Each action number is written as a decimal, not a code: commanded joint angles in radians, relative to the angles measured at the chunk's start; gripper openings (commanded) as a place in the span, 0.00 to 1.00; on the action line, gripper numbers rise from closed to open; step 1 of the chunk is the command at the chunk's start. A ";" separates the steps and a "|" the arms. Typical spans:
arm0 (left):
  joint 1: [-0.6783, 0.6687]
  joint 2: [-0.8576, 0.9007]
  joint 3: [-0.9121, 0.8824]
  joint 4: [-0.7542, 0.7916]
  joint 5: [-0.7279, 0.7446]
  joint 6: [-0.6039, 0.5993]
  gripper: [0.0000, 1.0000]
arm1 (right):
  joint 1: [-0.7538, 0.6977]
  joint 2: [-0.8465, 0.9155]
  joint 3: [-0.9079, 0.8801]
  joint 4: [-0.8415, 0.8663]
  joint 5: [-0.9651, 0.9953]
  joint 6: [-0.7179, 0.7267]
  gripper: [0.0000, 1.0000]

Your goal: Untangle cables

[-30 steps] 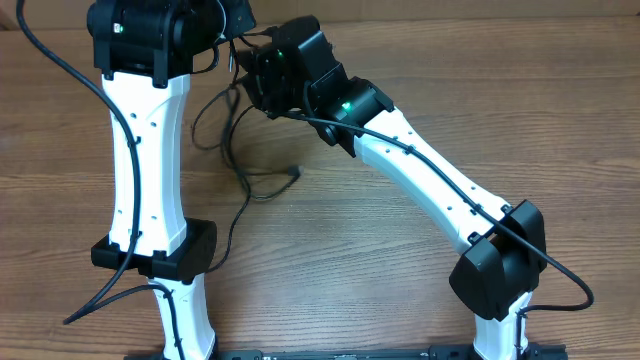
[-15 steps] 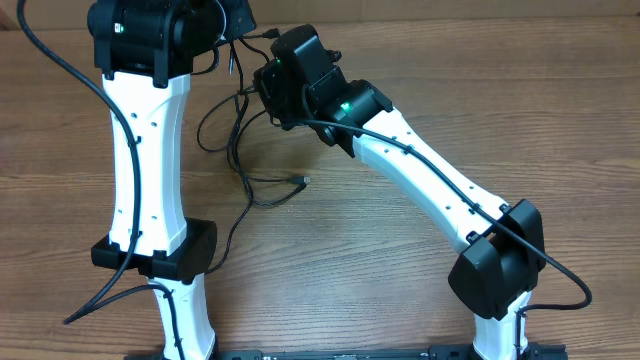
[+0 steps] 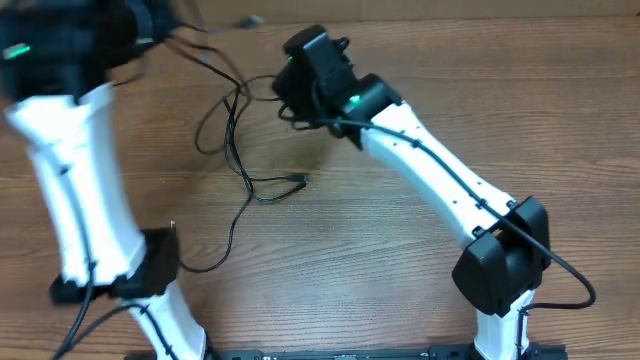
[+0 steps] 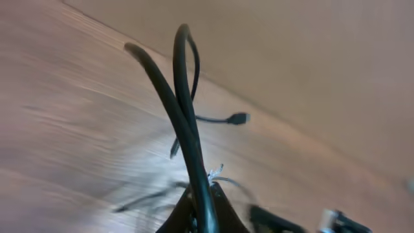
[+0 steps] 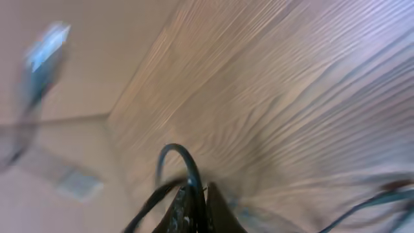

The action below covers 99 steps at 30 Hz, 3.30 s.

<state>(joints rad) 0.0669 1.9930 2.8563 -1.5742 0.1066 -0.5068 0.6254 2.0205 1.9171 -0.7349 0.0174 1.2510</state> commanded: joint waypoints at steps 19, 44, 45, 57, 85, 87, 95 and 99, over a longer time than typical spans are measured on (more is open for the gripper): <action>0.272 -0.220 0.013 -0.075 0.027 0.092 0.04 | -0.399 -0.104 -0.001 -0.236 0.133 -0.349 0.04; 0.233 -0.210 0.012 -0.082 0.032 0.156 0.04 | -0.672 -0.519 0.245 0.005 0.071 -0.793 0.04; 0.233 -0.206 0.012 -0.083 -0.027 0.156 0.04 | -0.672 -0.527 0.245 0.010 0.063 -0.792 0.04; 0.230 -0.175 0.011 -0.098 0.151 0.156 0.04 | -0.713 -0.358 0.244 0.301 0.256 -1.064 0.04; 0.096 -0.154 0.006 -0.096 0.145 0.325 0.04 | -1.214 0.130 0.244 1.142 -0.065 -1.524 0.04; 0.096 -0.154 0.006 -0.087 0.146 0.324 0.04 | -1.238 0.191 0.244 1.064 -0.093 -1.437 0.04; 0.095 -0.155 0.006 -0.095 0.164 0.320 0.04 | -1.259 0.420 0.244 0.825 -0.098 -1.001 0.04; 0.096 -0.154 0.006 -0.088 0.150 0.320 0.04 | -1.261 0.439 0.244 0.682 -0.126 -0.721 0.04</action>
<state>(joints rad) 0.1650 1.8351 2.8597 -1.6726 0.2539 -0.2058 -0.6350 2.4966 2.1437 -0.0250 -0.0727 0.2237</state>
